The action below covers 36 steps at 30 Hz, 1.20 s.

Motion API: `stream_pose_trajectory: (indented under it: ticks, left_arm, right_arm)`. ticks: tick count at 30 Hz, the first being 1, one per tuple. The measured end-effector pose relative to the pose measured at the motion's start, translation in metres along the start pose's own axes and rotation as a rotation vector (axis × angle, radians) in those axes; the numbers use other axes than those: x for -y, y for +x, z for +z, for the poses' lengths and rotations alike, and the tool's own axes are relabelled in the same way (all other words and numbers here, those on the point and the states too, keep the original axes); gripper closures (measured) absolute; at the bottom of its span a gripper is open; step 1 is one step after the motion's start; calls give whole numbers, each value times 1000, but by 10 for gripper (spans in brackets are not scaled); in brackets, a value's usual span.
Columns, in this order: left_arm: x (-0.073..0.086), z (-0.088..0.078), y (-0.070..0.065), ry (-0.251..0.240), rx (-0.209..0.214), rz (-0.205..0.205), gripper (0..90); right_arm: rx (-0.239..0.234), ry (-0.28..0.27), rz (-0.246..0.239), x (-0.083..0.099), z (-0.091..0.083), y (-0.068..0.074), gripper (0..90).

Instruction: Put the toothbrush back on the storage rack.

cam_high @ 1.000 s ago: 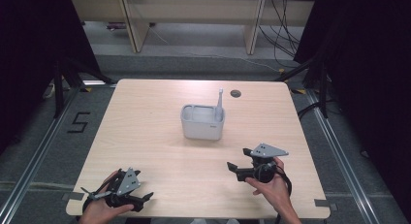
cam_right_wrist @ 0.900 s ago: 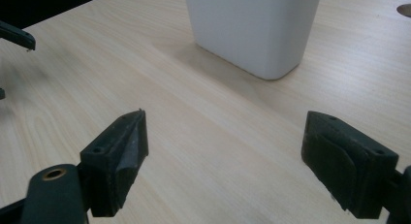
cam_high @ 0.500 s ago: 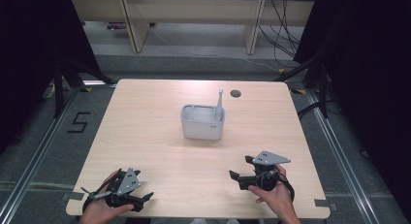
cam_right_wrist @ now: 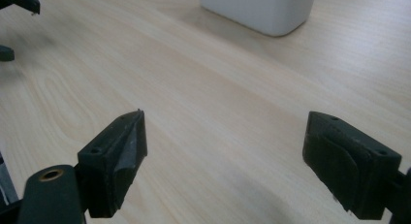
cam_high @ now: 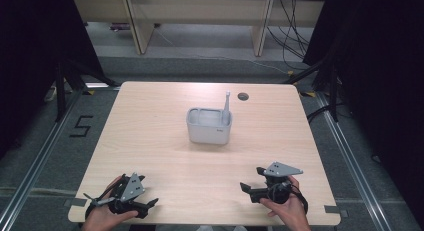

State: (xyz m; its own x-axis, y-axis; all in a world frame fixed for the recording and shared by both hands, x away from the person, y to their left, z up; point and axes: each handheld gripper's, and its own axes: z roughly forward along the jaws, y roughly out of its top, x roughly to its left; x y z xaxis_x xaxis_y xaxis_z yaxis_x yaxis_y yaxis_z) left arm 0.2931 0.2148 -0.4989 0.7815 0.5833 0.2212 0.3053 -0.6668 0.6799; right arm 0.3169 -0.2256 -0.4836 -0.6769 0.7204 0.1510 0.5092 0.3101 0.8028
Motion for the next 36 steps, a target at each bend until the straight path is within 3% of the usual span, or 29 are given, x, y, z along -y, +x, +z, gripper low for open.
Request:
stream_pose_trajectory:
  ticks: [1,2,4,5,6,7,9,10,16,17,24,26,33,36]
  left_arm:
    - [0,0,0,1,-1,1,156]
    - [0,0,0,1,-1,1,156]
    - [0,0,0,1,-1,1,156]
    - [0,0,0,1,0,1,156]
    - [0,0,0,1,0,1,156]
    - [0,0,0,1,0,1,156]
    - [0,0,0,1,0,1,156]
    - [0,0,0,1,0,1,156]
    - [0,0,0,5,-1,3,156]
    - [0,0,0,5,0,3,156]
    - [0,0,0,1,0,1,156]
    - [0,0,0,1,0,1,156]
    - [0,0,0,1,0,0,156]
    - [1,1,-2,-23,1,-16,156]
  right_arm:
    - [1,-1,-22,0,0,-1,168]
    - [12,15,-8,2,-1,0,167]
    - [15,17,-27,3,-2,-1,165]
    - [12,38,0,4,-3,1,164]
    - [19,34,-33,5,-3,0,162]
    - [13,39,-14,6,-3,1,161]
    - [31,38,-55,8,-3,0,162]
    - [34,55,-26,10,-4,2,161]
    - [26,65,-49,13,-5,3,161]
    - [0,76,-44,14,-5,2,161]
    - [39,86,-61,17,-6,3,161]
    - [28,100,-35,17,-6,5,161]
    - [15,102,-59,17,-4,3,161]
    - [37,102,-66,17,-4,3,161]
